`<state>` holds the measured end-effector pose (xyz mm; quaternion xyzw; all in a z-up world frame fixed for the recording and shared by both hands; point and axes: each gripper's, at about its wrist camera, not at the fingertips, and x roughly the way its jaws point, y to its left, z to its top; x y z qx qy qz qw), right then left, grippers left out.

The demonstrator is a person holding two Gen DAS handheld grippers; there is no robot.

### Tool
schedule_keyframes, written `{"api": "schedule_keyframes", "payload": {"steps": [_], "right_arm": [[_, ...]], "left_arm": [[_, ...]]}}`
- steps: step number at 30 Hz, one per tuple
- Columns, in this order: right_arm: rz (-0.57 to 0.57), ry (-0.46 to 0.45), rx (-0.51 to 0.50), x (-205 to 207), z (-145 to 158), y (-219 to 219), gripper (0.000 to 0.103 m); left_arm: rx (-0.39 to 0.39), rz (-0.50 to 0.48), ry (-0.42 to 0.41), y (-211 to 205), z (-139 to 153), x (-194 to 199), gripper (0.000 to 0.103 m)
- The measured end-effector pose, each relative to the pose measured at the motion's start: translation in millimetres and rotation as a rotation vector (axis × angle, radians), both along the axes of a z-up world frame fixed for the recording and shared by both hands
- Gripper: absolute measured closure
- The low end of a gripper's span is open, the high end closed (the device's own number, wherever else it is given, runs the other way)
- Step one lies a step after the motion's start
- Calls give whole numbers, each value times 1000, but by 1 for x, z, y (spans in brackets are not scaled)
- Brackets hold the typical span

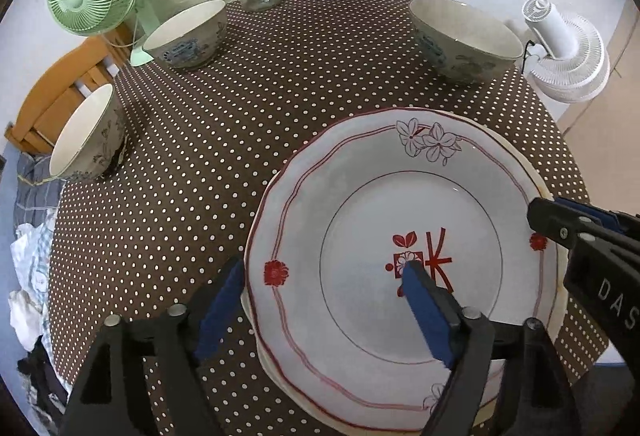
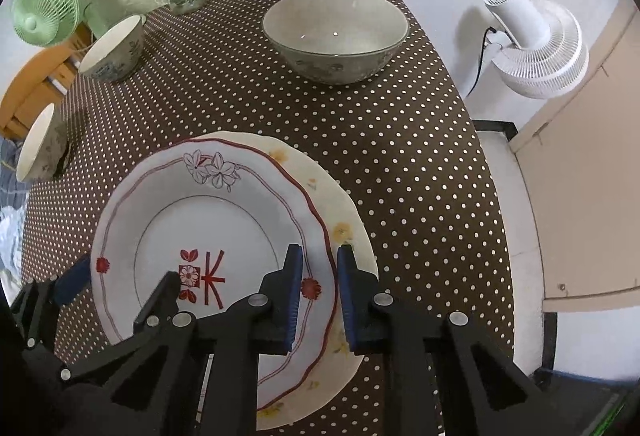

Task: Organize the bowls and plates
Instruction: 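Lower the red-patterned plate onto the yellow-flower plate stack with both tools, then open both tools and pull back from the plate stack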

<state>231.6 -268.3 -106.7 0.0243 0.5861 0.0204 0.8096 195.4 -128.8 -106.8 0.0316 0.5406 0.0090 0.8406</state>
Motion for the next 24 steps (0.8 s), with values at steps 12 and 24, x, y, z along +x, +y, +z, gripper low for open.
{"api": "schedule_keyframes", "payload": {"steps": [12, 24], "right_arm": [[-13, -77, 34, -14, 39, 45, 40], [-9, -190, 17, -20, 80, 121, 36]], "left_arm": [[-83, -26, -88, 48, 49, -6, 8], [-91, -21, -162, 123, 83, -12, 9]]}}
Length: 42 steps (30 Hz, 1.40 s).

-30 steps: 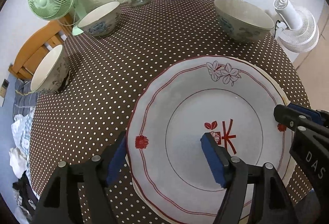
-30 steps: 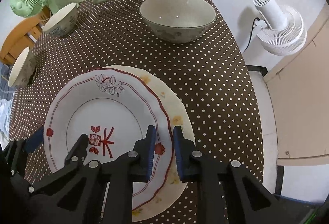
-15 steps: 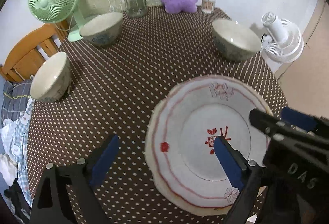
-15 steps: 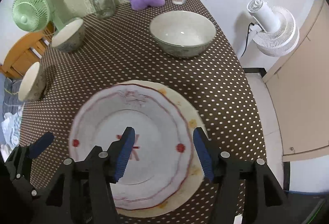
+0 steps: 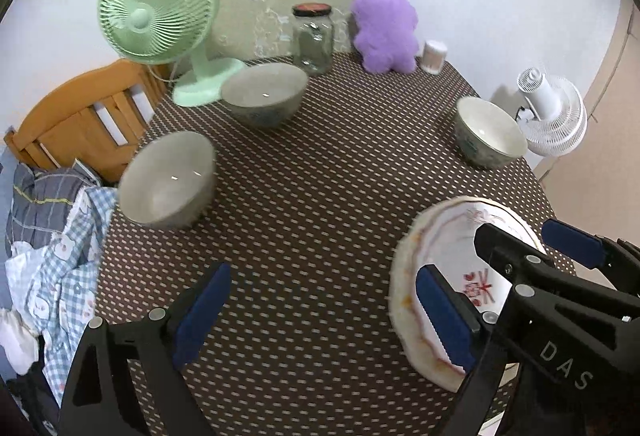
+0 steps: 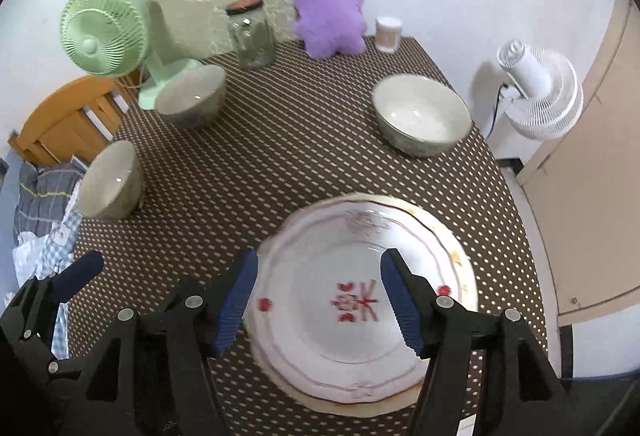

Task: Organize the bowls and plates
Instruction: 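Open both tools and pull back from the plate stack, then move both tools to the large grey bowl and grip its rim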

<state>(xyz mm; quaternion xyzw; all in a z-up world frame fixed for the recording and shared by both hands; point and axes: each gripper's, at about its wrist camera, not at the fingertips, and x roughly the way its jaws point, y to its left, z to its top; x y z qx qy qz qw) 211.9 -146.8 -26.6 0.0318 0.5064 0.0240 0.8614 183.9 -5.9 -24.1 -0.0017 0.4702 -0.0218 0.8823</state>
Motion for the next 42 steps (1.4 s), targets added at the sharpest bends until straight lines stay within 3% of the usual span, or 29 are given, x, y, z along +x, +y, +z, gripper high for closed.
{"api": "schedule_keyframes", "payload": {"steps": [11, 21, 34, 42], "right_arm": [[20, -47, 19, 10, 10, 77, 36], [46, -60, 39, 43, 6, 137, 36], [81, -23, 55, 103, -30, 191, 36], [99, 18, 48, 127, -60, 212, 47]], "left_arm": [[28, 44, -41, 78, 5, 13, 13], [38, 128, -59, 139, -3, 41, 16], [67, 163, -32, 182, -36, 88, 27], [77, 149, 6, 193, -65, 113, 36]]}}
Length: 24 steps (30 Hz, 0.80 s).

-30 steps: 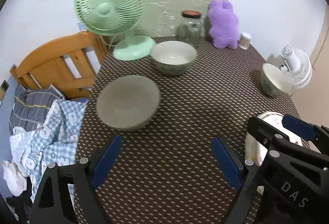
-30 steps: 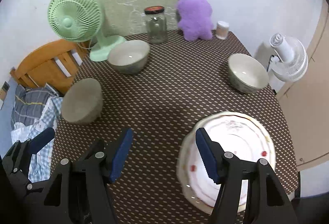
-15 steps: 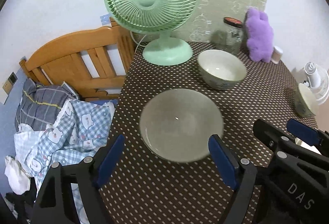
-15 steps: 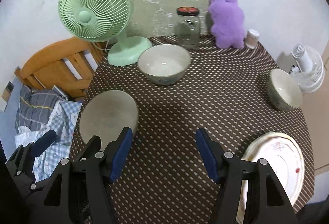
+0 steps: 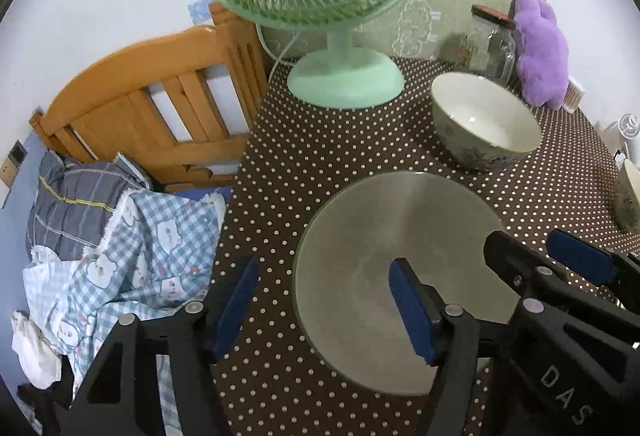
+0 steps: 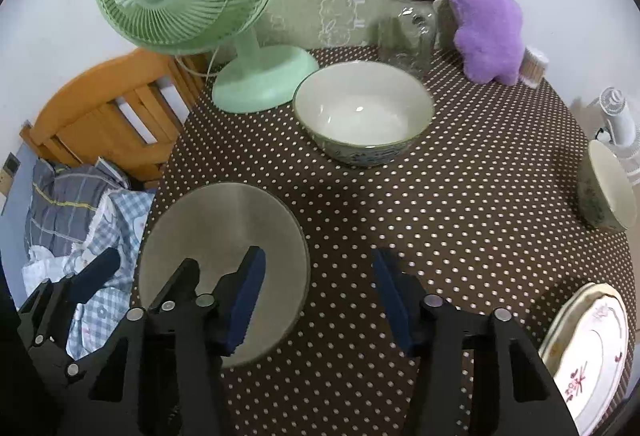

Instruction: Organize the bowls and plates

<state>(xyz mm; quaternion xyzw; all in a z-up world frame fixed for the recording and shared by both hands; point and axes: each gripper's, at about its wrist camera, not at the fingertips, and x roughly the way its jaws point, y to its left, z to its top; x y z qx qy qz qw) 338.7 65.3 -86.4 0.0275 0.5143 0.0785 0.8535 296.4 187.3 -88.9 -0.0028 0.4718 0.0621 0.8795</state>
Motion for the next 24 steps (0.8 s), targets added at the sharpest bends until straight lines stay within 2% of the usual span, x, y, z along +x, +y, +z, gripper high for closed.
{"api": "schedule_keyframes", "payload": {"steps": [9, 14, 17, 24], "right_arm": [[15, 30, -9, 16, -21, 13, 62], [23, 53, -18, 20, -29, 18, 80], [23, 54, -29, 20, -30, 19, 81], [27, 71, -27, 12, -28, 10, 82]], "left_arm": [[-20, -8, 45, 6, -19, 17, 52], [-55, -17, 78, 7, -27, 23, 68], [-44, -12, 80, 6, -27, 22, 72], [-48, -25, 87, -4, -23, 12, 72]]}}
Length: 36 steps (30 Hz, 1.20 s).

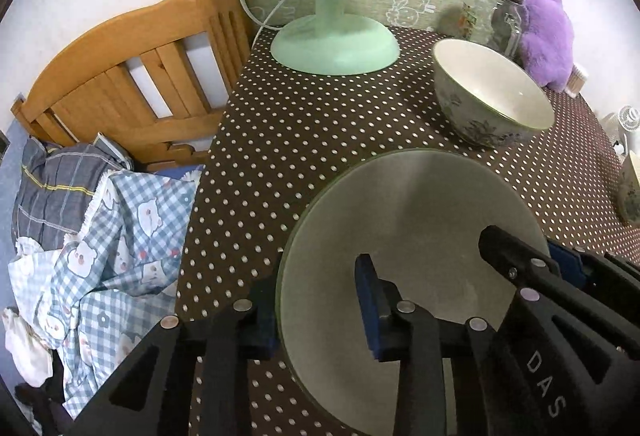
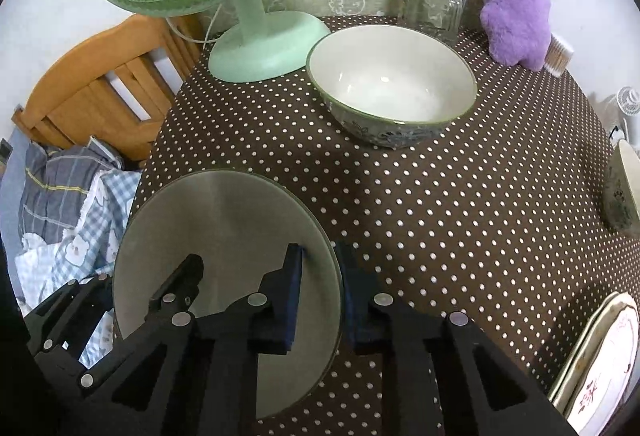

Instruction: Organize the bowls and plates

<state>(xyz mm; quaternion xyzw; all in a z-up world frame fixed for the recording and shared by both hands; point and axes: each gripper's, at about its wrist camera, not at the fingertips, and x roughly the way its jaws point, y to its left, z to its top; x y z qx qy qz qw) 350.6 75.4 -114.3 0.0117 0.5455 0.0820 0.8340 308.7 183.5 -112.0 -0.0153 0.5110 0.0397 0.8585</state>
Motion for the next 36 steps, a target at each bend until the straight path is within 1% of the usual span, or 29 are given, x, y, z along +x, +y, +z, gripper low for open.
{"api": "schedule_keyframes", "payload": {"steps": [5, 20, 27, 31, 36], "right_arm": [[-6, 7, -17, -16, 5, -15, 82], [-56, 15, -23, -73, 24, -85, 81], [-75, 17, -25, -98, 26, -118, 81], [-98, 34, -22, -110, 22, -137, 81], [-106, 49, -16, -121, 16, -149, 82]], "left_arm": [[-18, -4, 12, -13, 3, -12, 72], [-25, -46, 23, -80, 22, -61, 72], [-33, -63, 27, -110, 23, -82, 72], [-36, -79, 46, -126, 17, -92, 72], [-30, -88, 58, -140, 11, -103, 72]]}}
